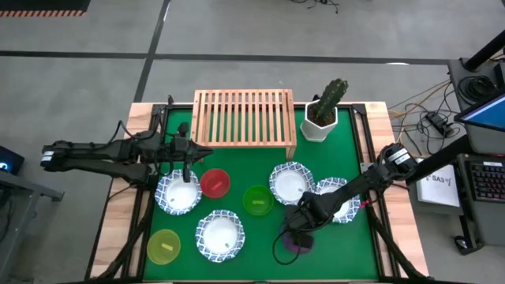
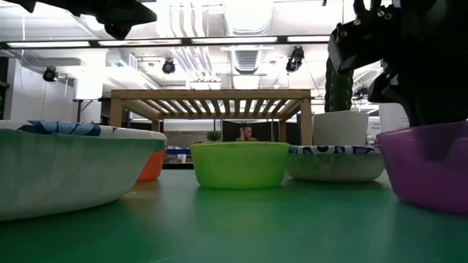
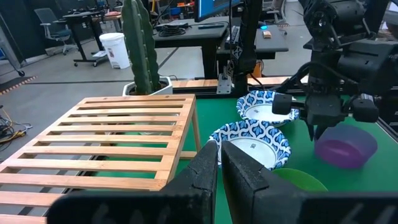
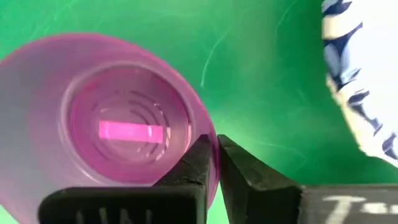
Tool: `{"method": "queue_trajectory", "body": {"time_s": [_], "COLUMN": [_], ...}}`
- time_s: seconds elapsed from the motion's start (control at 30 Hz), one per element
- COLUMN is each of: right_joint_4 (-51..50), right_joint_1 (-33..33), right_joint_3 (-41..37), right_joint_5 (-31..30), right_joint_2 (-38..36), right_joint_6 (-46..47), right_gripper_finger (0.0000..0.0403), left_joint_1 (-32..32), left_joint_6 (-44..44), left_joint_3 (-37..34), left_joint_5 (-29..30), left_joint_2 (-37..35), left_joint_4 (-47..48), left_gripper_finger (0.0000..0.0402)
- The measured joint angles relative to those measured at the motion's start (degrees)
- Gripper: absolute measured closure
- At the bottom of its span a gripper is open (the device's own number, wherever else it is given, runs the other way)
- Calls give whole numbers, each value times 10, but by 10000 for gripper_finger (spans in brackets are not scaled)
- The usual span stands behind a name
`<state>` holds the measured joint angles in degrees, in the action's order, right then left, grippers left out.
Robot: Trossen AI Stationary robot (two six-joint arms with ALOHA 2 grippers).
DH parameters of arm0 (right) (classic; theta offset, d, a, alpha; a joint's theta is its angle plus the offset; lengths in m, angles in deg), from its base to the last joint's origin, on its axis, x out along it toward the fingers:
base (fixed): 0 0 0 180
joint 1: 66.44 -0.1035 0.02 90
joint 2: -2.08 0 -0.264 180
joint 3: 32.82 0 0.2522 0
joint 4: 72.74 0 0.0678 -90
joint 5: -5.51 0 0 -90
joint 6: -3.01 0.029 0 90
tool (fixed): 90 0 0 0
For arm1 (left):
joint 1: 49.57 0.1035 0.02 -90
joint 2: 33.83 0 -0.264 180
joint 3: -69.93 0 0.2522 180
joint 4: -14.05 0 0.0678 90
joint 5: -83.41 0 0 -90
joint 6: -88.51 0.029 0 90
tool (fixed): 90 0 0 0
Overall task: Place and stack bowls onto a shelf
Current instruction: Put the small purple bowl on the shelf
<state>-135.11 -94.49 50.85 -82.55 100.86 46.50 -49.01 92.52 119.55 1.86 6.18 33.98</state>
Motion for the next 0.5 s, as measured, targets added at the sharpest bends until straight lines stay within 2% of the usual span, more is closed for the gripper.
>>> {"method": "queue_trajectory", "body": {"time_s": [0.27, 0.5], "right_joint_4": [-6, -3], "right_joint_1": [25, 83], "right_joint_3": [21, 73], "right_joint_5": [44, 32], "right_joint_2": [-33, -83], "right_joint_6": [-21, -38], "right_gripper_finger": [394, 394], "left_joint_1": [0, 0], "left_joint_6": [0, 0], "left_joint_3": [0, 0], "left_joint_5": [0, 0], "left_joint_2": [0, 0], "left_joint_4": [0, -1], "left_gripper_finger": [397, 397]}}
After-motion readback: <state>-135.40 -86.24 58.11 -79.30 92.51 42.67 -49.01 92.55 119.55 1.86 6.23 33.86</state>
